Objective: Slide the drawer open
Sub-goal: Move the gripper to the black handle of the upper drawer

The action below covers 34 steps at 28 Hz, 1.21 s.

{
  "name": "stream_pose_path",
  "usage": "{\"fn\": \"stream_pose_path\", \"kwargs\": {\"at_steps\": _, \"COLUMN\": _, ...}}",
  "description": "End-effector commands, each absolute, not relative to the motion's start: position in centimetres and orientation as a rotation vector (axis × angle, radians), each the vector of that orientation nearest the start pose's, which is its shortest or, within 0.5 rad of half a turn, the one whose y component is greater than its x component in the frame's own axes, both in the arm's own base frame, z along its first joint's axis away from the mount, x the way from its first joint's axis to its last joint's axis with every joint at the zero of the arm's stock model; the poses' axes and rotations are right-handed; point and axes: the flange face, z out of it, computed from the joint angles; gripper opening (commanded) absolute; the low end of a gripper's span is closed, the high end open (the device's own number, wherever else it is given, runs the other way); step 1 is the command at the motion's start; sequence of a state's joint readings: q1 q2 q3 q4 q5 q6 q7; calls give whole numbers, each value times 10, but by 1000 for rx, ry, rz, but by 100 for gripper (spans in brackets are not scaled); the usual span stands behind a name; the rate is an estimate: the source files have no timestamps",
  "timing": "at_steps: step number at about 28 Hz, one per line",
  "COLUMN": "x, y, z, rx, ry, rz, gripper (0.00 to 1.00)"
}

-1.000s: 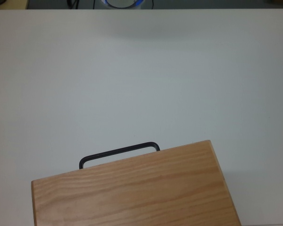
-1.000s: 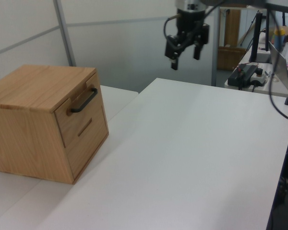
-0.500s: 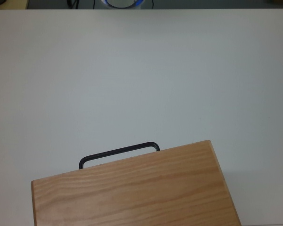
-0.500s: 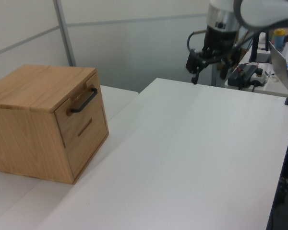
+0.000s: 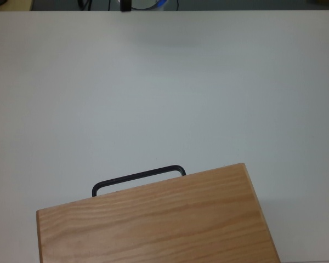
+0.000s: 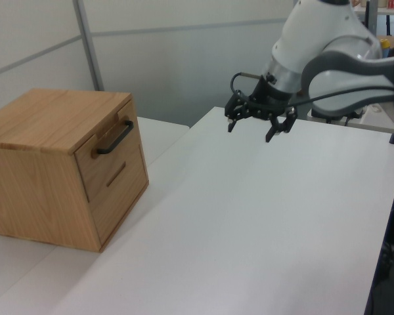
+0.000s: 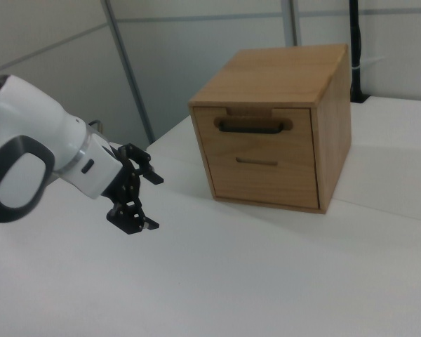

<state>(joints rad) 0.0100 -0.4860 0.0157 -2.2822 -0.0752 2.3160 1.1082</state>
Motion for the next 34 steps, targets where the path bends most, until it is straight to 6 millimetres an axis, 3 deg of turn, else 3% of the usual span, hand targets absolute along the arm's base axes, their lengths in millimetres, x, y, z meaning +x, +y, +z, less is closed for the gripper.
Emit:
{"fn": "stream_pose_path", "kwargs": {"at_steps": 1, "x": 479, "y": 19, "z": 571, "rx": -2245, "ry": 1556, "rz": -694, "gripper": 100}}
{"fn": "stream_pose_path", "kwargs": {"at_steps": 8, "x": 529, "y": 21, "z": 546, "rx": -2021, "ry": 1592, "rz": -757, "gripper": 100}}
{"fn": "stream_pose_path", "kwargs": {"at_steps": 10, "x": 552, "y": 21, "z": 535, "rx": -1985, "ry": 1593, "rz": -758, "gripper": 100}}
{"fn": "stream_pose_path", "kwargs": {"at_steps": 17, "x": 619, "y": 25, "z": 533, "rx": -1872, "ry": 1562, "rz": -801, "gripper": 100}}
{"fn": "stream_pose_path", "kwargs": {"at_steps": 23, "x": 673, "y": 48, "z": 532, "rx": -1840, "ry": 1501, "rz": -807, "gripper": 100}}
{"fn": "stream_pose_path", "kwargs": {"at_steps": 34, "x": 727, "y": 60, "z": 517, "rx": -1813, "ry": 1445, "rz": -823, "gripper": 100}}
